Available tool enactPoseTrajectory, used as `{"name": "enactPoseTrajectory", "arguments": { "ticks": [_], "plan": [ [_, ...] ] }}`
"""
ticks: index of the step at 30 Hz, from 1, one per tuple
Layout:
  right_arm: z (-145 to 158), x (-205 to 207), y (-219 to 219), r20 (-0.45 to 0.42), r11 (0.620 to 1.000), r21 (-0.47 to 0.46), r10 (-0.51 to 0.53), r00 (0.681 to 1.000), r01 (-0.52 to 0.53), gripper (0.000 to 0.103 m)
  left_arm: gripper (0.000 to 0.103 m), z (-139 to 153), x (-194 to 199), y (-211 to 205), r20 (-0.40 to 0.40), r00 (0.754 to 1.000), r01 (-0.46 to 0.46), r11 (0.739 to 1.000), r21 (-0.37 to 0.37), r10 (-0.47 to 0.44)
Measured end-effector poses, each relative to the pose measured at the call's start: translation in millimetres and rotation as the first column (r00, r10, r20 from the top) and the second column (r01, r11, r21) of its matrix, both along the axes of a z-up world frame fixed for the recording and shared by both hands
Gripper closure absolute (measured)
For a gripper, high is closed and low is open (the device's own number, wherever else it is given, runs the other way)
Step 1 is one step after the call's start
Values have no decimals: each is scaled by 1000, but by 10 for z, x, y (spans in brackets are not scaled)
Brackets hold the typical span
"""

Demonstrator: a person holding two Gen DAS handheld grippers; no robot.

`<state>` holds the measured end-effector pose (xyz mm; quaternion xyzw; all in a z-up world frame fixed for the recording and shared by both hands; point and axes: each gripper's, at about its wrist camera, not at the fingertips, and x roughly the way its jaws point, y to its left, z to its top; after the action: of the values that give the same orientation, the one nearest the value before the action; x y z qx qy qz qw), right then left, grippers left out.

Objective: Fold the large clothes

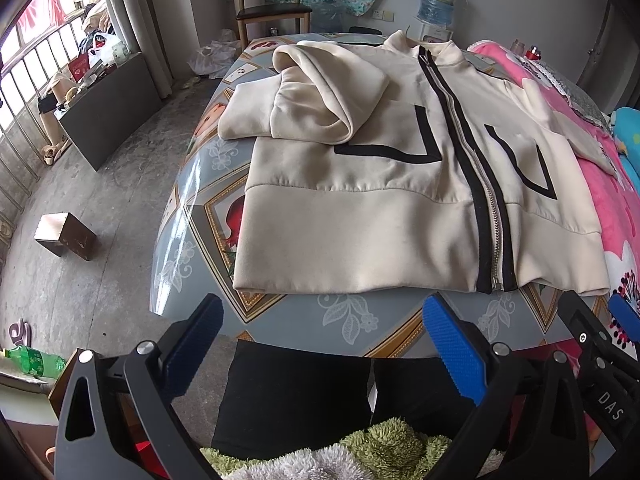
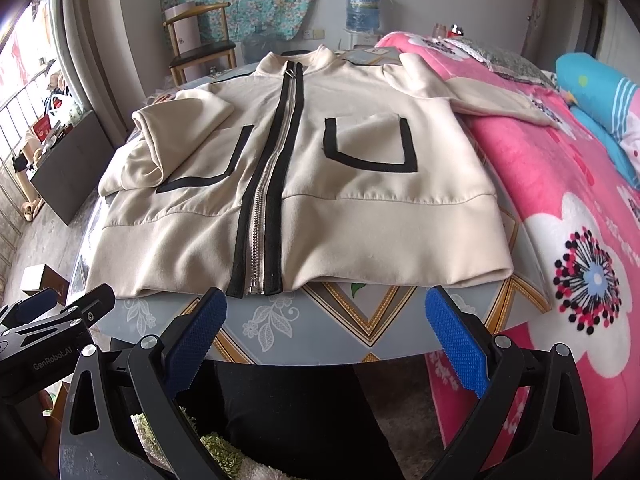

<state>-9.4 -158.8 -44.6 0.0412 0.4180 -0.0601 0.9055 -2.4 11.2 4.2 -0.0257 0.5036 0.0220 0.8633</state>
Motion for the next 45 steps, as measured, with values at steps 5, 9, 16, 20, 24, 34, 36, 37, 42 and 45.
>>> {"name": "enactPoseTrajectory", "arguments": {
  "ticks": [5, 9, 16, 20, 24, 34, 36, 37, 42, 45],
  "plan": [
    [-1, 5, 0, -1, 1000, 0, 1, 1000, -1, 7, 5, 9, 4, 0, 4, 1000, -2, 1000, 4, 2],
    [0, 7, 0, -1, 1000, -1, 1, 1000, -1, 7, 5, 14, 3, 2, 5, 1000, -3, 1000, 6, 3],
    [-2, 8, -3, -2, 1000, 0, -1, 1000, 1, 7, 5, 13, 4, 5, 3, 1000, -3, 1000, 6, 3],
    [-4, 18, 7, -6, 1000, -5, -1, 1000, 1, 7, 5, 9, 0, 22, 4, 1000, -5, 1000, 5, 5],
    [7, 27, 21, -6, 1000, -12, -2, 1000, 1, 7, 5, -4, 4, 55, -1, 1000, -8, 1000, 2, 8],
    [-20, 78, 48, -13, 999, -29, -23, 1000, 22, 7, 5, -30, 87, 53, -10, 1000, 15, 1000, 4, -15],
    [-12, 104, 44, -11, 999, -29, -28, 1000, 27, 7, 5, -18, 118, 55, -7, 1000, 18, 1000, 6, -18],
    [-6, 117, 45, -8, 999, -31, -30, 1000, 30, 7, 5, -10, 132, 58, -5, 1000, 17, 1000, 7, -17],
    [21, 200, 43, 2, 998, -39, -41, 999, 41, 7, 5, 32, 223, 72, 15, 1000, 13, 1000, 8, -13],
    [32, 271, 49, 7, 998, -44, -47, 999, 47, 7, 5, 86, 271, 92, 53, 998, 25, 1000, -9, -24]
  ]
}}
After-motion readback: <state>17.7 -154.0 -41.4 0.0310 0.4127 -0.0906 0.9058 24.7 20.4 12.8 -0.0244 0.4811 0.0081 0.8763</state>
